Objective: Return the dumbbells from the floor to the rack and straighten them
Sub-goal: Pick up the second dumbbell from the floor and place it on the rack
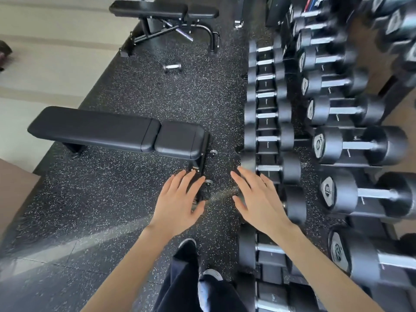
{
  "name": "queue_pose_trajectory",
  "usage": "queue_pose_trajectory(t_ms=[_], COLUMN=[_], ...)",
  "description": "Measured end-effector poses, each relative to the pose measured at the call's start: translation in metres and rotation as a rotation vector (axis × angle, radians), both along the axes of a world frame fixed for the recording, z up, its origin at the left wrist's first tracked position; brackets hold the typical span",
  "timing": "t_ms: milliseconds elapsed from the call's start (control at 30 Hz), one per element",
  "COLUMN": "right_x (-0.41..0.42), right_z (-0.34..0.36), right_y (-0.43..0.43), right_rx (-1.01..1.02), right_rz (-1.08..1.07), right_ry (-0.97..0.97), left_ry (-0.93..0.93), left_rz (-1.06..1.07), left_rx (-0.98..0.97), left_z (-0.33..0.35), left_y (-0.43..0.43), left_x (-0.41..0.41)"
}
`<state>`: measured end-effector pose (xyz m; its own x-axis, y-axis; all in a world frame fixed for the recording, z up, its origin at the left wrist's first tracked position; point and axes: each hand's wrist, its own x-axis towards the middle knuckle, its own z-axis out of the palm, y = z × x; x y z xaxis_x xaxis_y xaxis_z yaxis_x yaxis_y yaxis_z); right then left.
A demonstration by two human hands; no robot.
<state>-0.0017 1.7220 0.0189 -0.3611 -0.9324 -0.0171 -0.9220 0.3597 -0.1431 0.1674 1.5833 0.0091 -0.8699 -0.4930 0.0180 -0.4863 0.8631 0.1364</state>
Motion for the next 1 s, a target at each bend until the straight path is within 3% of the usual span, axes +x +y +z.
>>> queue_pose_trajectory(t_ms=[633,1000], right_x=[-0.051,-0.17], right_z=[0.029,0.01], right_y=[-0.193,-0.252], right_rx=[-0.089,-0.022], right_rz=[-0.088,-0.059], right_ry=[0.08,0.04], left_ry=[0.095,0.048], left_rz=[-0.088,-0.077], left_rx=[-0.032,0.035], left_z=[0.019,-0.002], left_y=[-0.211,-0.27], left_x=[-0.064,-0.174])
